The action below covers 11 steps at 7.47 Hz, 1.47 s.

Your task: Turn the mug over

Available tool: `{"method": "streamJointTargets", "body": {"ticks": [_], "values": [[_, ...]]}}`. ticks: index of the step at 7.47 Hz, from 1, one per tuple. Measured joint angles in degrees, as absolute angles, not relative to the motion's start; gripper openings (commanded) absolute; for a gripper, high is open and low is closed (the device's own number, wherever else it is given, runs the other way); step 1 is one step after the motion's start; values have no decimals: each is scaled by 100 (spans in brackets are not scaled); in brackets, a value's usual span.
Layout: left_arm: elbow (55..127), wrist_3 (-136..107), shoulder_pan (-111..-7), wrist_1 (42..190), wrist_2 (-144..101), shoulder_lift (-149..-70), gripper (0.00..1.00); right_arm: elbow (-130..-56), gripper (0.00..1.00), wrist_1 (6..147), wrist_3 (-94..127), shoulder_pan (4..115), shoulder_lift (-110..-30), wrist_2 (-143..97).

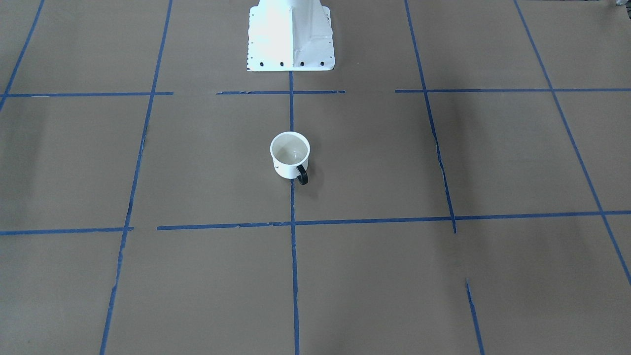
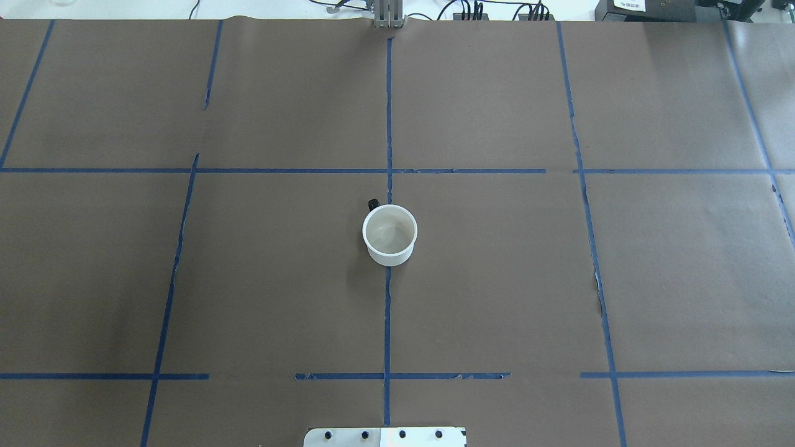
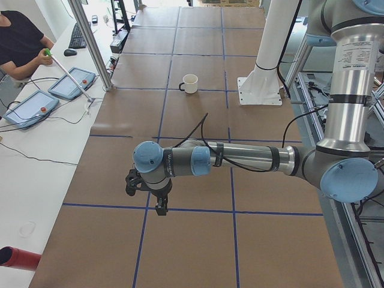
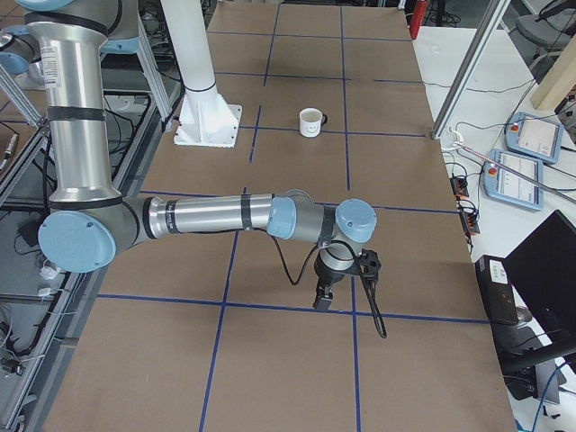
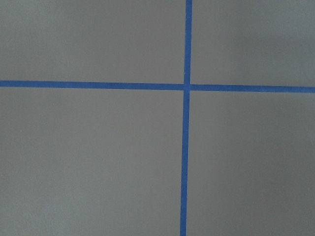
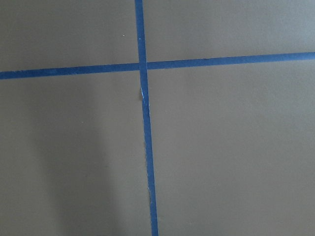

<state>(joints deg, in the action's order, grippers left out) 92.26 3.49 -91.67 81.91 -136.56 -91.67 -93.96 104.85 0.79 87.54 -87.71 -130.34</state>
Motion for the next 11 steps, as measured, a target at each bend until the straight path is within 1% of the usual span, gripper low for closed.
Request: {"method": "streamJointTargets", "body": {"ticks": [11], "values": [[9220,352,-9158,8186,-13629,-9280,100,-9396,100,10485,79,8754,-8771,-13034]]}}
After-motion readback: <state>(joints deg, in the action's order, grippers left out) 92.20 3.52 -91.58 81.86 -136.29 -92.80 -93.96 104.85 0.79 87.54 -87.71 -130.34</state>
